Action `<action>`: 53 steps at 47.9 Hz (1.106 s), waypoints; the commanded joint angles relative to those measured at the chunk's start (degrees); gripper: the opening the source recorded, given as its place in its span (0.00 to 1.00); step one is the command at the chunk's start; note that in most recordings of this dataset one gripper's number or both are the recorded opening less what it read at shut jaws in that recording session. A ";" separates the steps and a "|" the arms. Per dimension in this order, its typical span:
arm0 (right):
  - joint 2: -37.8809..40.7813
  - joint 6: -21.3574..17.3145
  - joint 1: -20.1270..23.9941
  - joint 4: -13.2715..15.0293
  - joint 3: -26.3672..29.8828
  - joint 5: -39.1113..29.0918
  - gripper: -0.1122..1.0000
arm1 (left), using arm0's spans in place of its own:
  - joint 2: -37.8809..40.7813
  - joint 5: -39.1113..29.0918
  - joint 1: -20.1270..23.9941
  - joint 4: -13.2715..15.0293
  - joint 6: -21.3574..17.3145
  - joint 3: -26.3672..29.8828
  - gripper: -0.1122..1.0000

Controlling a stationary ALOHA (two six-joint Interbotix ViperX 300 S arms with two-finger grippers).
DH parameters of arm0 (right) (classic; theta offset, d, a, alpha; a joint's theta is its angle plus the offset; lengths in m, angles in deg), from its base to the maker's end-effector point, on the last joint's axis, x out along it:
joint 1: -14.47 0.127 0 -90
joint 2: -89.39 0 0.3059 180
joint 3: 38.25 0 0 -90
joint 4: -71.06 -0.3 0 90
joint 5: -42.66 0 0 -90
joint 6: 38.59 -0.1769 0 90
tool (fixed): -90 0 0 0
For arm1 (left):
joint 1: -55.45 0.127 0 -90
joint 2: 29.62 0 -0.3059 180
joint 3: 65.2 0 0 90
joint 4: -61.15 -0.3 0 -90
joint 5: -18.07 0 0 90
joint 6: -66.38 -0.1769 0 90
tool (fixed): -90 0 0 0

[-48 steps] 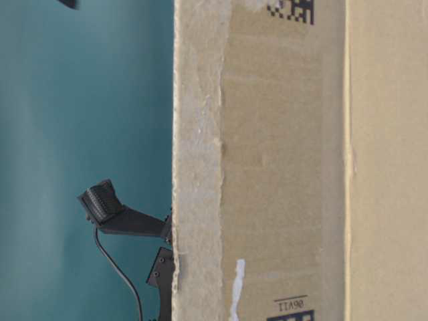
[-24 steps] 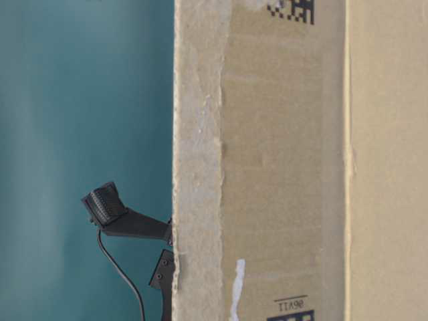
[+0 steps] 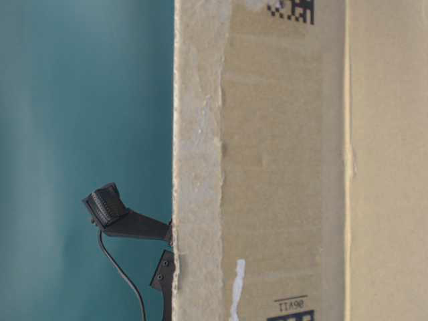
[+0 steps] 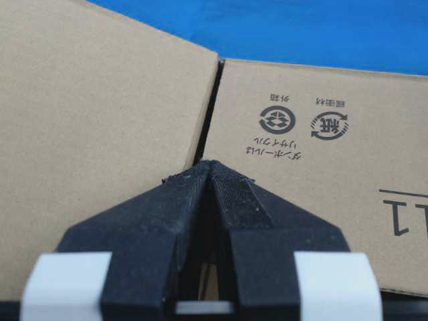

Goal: Close the cardboard box.
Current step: 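Push the near long flap up and over with the right gripper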

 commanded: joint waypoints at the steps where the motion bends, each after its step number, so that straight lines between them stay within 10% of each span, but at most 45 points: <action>1: 0.00 0.00 0.18 -0.09 0.26 0.79 0.10 | -0.97 0.18 0.09 -0.09 0.09 0.18 0.10; 53: 3.60 -0.53 -20.57 -1.93 -1.14 -1.41 0.10 | -1.05 0.26 -0.70 -0.09 0.00 0.18 0.10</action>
